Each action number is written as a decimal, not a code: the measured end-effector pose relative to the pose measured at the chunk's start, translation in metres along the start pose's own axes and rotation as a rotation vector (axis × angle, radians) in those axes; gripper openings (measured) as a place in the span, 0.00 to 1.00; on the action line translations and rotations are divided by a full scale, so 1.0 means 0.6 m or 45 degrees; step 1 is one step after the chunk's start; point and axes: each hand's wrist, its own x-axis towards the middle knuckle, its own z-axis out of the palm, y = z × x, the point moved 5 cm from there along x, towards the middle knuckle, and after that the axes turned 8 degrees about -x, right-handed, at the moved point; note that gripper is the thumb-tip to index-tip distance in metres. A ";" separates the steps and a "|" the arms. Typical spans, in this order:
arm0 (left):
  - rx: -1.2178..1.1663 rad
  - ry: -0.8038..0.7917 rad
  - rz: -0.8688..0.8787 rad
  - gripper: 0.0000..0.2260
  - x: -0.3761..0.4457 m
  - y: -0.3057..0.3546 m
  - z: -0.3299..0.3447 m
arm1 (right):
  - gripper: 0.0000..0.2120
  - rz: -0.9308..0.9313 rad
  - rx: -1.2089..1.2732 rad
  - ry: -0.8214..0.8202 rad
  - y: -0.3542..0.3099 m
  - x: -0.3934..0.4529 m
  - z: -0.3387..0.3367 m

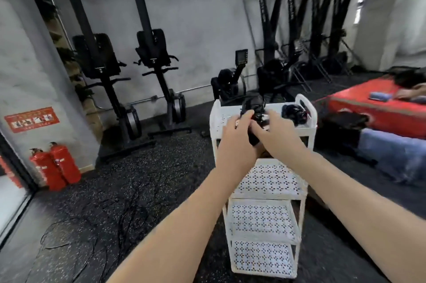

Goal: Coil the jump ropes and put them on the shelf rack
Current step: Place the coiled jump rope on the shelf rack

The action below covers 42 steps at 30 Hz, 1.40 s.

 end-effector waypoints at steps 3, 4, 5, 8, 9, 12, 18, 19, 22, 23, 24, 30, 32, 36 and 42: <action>0.057 0.002 0.027 0.35 0.070 0.020 0.060 | 0.19 -0.025 -0.131 0.078 0.031 0.061 -0.047; 0.059 -0.023 0.020 0.37 0.091 0.026 0.078 | 0.23 -0.008 -0.172 0.076 0.044 0.078 -0.059; 0.070 -0.069 0.015 0.39 0.112 0.028 0.097 | 0.25 0.023 -0.211 0.074 0.057 0.092 -0.070; 0.128 -0.242 -0.009 0.45 0.158 0.026 0.145 | 0.23 0.058 -0.311 0.029 0.100 0.137 -0.081; 0.135 -0.264 -0.026 0.46 0.172 0.018 0.158 | 0.21 0.063 -0.343 -0.005 0.113 0.151 -0.080; 0.047 -0.280 -0.141 0.45 0.199 -0.007 0.187 | 0.15 0.054 -0.423 -0.056 0.141 0.184 -0.069; -0.085 -0.291 -0.214 0.24 0.220 -0.033 0.198 | 0.23 -0.025 -0.758 -0.152 0.167 0.226 -0.024; -0.065 -0.301 -0.223 0.22 0.221 -0.035 0.198 | 0.22 -0.023 -0.740 -0.166 0.167 0.227 -0.020; -0.040 -0.322 -0.290 0.15 0.219 -0.045 0.205 | 0.16 -0.061 -0.795 -0.169 0.164 0.225 -0.011; -0.038 -0.318 -0.303 0.13 0.219 -0.048 0.208 | 0.16 -0.069 -0.856 -0.154 0.164 0.223 -0.009; -0.040 -0.317 -0.311 0.14 0.218 -0.049 0.208 | 0.16 -0.077 -0.907 -0.146 0.166 0.223 -0.008; -0.108 -0.339 -0.356 0.16 0.220 -0.055 0.198 | 0.17 -0.138 -1.017 -0.218 0.184 0.226 -0.001; -0.126 -0.359 -0.373 0.18 0.223 -0.057 0.195 | 0.16 -0.126 -1.042 -0.201 0.186 0.220 -0.003; -0.124 -0.496 -0.435 0.21 0.223 -0.067 0.194 | 0.22 -0.059 -1.068 -0.137 0.192 0.209 -0.013; -0.187 -0.513 -0.446 0.23 0.227 -0.084 0.186 | 0.28 -0.059 -1.057 -0.246 0.205 0.212 -0.007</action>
